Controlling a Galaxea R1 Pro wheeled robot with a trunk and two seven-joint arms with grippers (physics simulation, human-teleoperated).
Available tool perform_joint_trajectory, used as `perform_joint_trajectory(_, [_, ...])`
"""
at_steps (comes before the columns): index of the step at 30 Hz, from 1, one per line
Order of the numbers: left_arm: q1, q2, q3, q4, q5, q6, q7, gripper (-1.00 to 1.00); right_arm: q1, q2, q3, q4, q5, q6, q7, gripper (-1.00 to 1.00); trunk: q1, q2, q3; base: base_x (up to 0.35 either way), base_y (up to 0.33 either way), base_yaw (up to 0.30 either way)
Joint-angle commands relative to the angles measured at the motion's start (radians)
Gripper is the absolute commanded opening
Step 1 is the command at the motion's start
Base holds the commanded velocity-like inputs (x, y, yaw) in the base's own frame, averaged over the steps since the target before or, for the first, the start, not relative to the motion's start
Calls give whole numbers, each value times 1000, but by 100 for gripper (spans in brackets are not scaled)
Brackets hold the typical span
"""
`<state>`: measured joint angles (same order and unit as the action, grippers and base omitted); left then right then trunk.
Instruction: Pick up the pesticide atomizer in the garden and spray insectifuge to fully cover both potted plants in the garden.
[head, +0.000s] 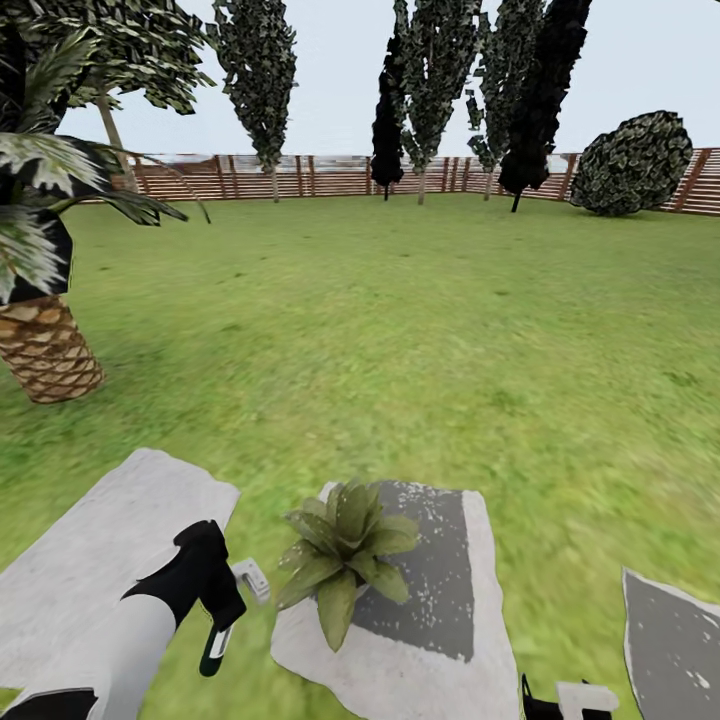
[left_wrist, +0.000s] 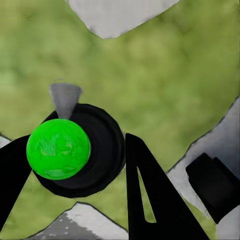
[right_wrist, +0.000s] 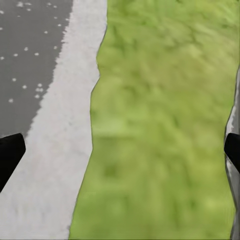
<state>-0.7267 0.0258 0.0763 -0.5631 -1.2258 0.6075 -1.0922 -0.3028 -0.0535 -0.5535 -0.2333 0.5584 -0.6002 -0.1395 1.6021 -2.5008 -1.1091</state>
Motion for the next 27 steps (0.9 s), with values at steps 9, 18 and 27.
perform_joint_trajectory(9, [-9,5,7,0,-14,6,-10,-100,-1,1,-4,3,11,-3,-8,100,0,0,-1,-104,-145,0])
perform_joint_trajectory(18, [-10,3,8,8,-9,8,-12,-100,-1,2,-3,4,11,-3,-8,100,0,0,-1,-3,-2,197])
perform_joint_trajectory(27, [-13,-2,5,-1,-17,6,-117,-100,-1,1,-3,5,12,-3,-6,100,0,0,-1,33,-20,48])
